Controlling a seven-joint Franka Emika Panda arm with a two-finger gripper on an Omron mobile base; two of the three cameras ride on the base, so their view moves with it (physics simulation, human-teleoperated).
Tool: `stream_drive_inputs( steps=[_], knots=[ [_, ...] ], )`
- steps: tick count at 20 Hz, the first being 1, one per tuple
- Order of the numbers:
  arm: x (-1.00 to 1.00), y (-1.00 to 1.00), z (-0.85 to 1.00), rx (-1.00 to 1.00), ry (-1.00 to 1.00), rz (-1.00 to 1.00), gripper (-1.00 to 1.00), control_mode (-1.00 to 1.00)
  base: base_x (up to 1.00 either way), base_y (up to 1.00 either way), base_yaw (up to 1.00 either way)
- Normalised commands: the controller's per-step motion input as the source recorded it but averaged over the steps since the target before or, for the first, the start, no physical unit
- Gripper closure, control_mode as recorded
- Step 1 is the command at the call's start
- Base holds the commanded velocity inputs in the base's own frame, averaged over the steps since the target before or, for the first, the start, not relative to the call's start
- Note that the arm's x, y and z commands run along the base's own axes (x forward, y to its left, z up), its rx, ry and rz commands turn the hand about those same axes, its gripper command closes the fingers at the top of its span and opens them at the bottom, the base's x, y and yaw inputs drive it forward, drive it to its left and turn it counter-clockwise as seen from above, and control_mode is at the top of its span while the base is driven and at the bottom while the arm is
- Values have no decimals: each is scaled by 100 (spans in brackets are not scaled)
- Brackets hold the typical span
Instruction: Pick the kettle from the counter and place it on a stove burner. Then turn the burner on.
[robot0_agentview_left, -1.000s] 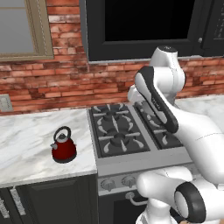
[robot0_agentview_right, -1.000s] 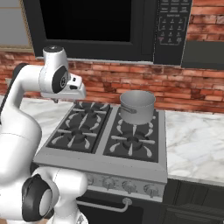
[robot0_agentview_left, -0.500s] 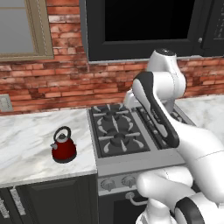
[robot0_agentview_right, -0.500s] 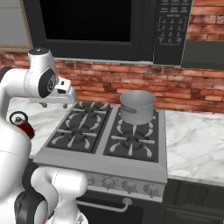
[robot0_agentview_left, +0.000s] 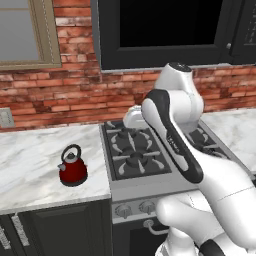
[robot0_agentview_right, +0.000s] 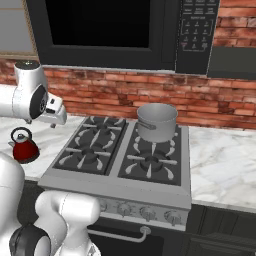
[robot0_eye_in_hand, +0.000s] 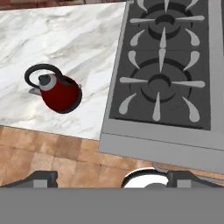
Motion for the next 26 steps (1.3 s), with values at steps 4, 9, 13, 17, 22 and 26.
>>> stream_drive_inputs(
  steps=[4,9,13,17,22,26],
  knots=[
    [0,66,-9,27,0,-2,-100,-100,0,0,0],
    [0,55,-7,25,-2,-4,-100,-100,0,0,0],
    [9,46,0,11,0,-7,-100,-100,0,0,0],
    [8,18,0,0,1,-8,-100,-100,0,0,0],
    [10,38,-2,4,4,-23,-100,-100,0,0,0],
    [6,39,-11,19,5,-26,-100,-100,0,0,0]
  ],
)
